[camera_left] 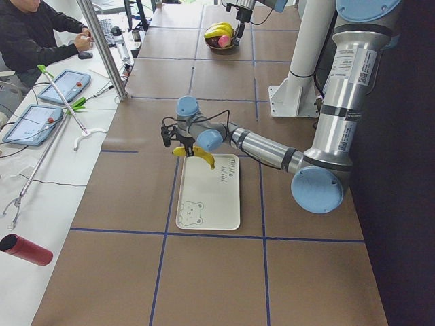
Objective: Transfer all bananas from basket to plate
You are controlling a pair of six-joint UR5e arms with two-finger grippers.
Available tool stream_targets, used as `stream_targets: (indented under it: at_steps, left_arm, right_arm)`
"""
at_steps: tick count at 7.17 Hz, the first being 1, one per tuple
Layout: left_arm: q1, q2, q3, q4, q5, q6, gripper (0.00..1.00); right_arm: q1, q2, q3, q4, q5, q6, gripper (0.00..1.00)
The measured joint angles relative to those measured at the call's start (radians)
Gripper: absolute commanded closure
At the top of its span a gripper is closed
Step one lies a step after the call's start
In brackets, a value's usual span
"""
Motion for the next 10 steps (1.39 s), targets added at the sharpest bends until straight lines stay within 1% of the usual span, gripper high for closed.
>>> stream_targets:
  at_steps: [1,3,6,8,9,10]
  left_arm:
    - [-0.010,0.059,0.018,-0.003,-0.002,0.064,1.00]
    - [-0.013,0.110,0.053,-0.001,-0.002,0.099,1.00]
    - [-0.011,0.113,0.097,-0.005,0.002,0.104,1.00]
    - [-0.013,0.112,0.104,-0.006,0.006,0.116,1.00]
    - [-0.014,0.113,0.105,-0.006,0.016,0.130,0.30]
    - [-0.015,0.115,0.109,-0.008,0.036,0.137,0.01]
  right_arm:
    - [0.016,-0.011,0.003,-0.016,0.017,-0.018,0.00]
    - [0.031,-0.019,0.002,-0.023,0.027,-0.029,0.00]
    - [0.036,-0.017,0.000,-0.024,0.028,-0.030,0.00]
    - [0.037,-0.016,0.000,-0.024,0.028,-0.030,0.00]
    - [0.037,-0.015,0.000,-0.023,0.028,-0.030,0.00]
    - [0.036,-0.013,0.000,-0.022,0.028,-0.030,0.00]
